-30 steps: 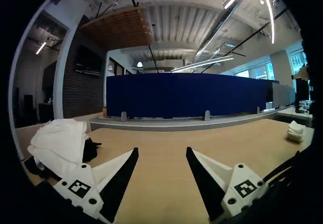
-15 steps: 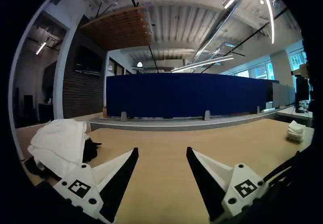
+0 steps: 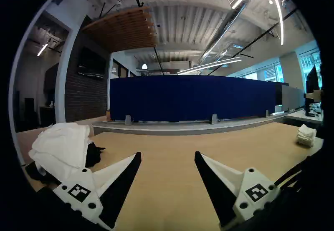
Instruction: Fold towel
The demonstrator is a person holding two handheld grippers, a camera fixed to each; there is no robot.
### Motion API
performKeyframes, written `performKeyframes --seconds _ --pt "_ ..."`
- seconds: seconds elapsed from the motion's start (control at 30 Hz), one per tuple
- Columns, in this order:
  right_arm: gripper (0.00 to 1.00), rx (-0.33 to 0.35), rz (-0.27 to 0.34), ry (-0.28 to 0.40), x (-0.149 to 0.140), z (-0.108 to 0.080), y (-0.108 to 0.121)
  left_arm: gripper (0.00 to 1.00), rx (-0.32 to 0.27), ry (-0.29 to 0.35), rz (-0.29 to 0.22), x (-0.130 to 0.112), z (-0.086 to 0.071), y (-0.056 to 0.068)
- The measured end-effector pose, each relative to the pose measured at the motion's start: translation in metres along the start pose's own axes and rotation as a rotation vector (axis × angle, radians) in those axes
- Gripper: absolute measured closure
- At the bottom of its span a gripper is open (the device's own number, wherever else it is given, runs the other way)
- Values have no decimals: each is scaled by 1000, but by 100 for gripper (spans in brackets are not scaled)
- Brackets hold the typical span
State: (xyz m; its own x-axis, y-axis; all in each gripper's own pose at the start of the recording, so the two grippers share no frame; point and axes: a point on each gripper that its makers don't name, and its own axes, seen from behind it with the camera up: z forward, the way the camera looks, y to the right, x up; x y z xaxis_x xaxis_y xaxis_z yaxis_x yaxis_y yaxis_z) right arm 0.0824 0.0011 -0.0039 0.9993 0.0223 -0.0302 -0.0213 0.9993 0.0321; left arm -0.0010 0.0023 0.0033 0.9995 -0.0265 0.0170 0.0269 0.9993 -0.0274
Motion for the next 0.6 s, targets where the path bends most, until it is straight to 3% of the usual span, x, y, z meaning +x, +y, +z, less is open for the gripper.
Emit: performKeyframes --seconds 0.37,0.6 --pt "3 -3 76 -4 -55 -1 4 5 0 0 0 0 0 0" --pt "3 -7 61 -11 -75 0 9 5 0 0 0 1 0 0"
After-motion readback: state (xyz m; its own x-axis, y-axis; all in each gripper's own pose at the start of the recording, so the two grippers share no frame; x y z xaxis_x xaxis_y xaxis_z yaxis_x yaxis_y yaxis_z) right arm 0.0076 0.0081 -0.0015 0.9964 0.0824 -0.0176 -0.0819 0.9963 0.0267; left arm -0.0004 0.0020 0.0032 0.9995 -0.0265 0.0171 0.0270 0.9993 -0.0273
